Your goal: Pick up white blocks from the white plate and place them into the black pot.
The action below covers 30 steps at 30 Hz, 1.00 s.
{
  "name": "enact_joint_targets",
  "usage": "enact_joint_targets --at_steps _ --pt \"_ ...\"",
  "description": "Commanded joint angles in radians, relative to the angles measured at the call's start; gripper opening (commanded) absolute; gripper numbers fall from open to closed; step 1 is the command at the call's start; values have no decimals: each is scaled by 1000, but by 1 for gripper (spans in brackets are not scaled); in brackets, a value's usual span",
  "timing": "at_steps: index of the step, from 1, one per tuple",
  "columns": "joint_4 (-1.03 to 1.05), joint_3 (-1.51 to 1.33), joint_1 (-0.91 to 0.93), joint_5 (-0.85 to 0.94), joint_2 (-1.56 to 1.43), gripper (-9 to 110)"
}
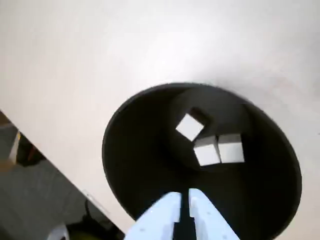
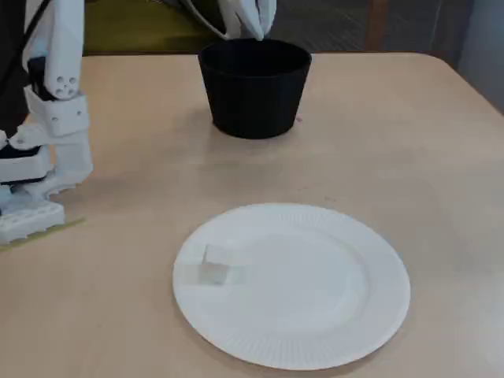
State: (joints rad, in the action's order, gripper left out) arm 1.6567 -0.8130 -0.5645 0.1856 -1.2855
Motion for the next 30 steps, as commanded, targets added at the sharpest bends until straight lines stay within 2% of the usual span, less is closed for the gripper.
enact_joint_targets --at_steps 1,7,9,12,14,21,26,30 --pt "2 3 120 -38 -91 -2" --pt "-49 -86 388 -81 -233 -2" --pt "-179 -285 472 -77 -362 -2" --pt "-474 -735 614 -83 -669 -2" --pt "-552 -942 716 -64 -810 -2" --pt "-390 -1187 973 97 -988 -2" --pt "-210 -1187 1026 222 -946 -2" --pt "-178 -1192 1051 313 -894 -2"
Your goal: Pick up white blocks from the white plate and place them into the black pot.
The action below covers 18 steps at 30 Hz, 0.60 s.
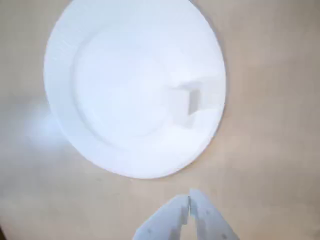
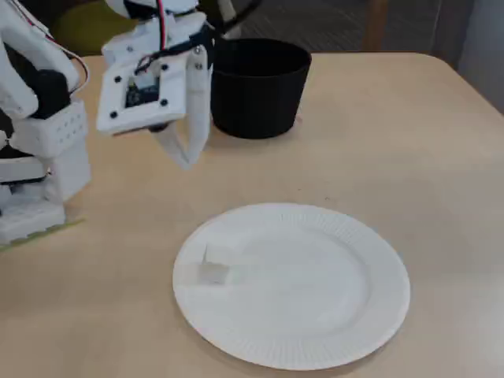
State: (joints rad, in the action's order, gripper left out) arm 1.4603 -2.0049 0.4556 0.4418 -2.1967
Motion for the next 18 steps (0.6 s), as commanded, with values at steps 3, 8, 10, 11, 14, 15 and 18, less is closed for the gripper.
enact_joint_targets --at_steps 3,8,10,11,14,15,18 --pt "8 -2 57 140 57 -2" --pt "2 -11 126 172 104 -2" --pt "-3 -11 155 172 146 -2" --pt "-9 -11 166 172 169 -2" --pt "-37 -11 187 172 238 -2" --pt "-51 -11 192 167 256 -2" --pt "-71 -3 213 183 293 14"
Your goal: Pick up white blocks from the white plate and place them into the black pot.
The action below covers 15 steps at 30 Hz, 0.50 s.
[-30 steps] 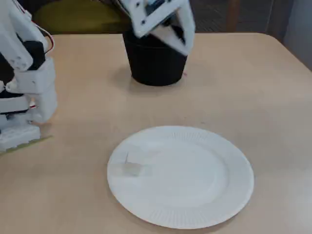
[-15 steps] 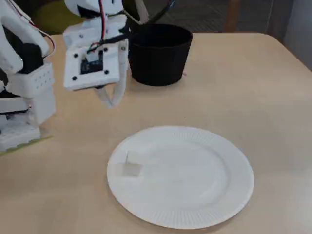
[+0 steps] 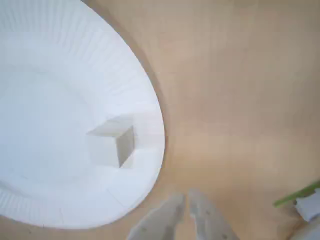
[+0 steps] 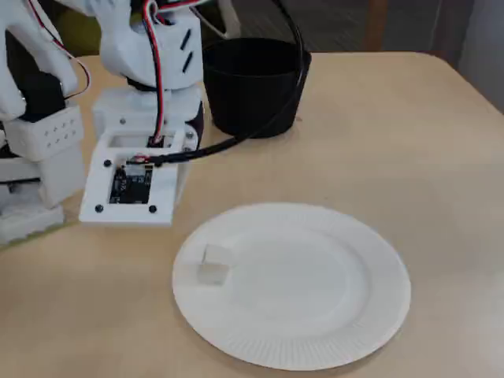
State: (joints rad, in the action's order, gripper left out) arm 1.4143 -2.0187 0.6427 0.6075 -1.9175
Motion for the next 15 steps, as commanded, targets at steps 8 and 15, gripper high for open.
enact_joint_targets --at_steps 8,15 --pt "-63 12 52 8 52 33" --pt "-80 12 31 -14 103 38"
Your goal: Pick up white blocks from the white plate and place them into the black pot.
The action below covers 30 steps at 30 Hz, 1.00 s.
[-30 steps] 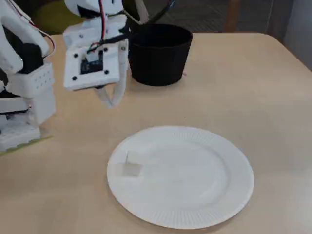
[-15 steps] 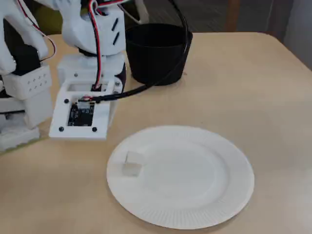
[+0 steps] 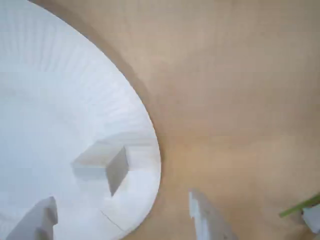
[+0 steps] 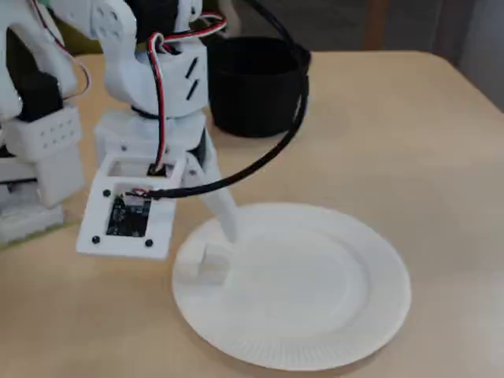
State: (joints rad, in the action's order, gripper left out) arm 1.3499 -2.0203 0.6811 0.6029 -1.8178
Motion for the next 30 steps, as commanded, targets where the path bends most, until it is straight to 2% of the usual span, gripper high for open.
enact_joint_targets --at_steps 1,14,30 --pt "-23 14 -11 -14 9 38" --pt "-127 17 -81 -84 75 35" --pt "-189 17 -67 -101 138 27"
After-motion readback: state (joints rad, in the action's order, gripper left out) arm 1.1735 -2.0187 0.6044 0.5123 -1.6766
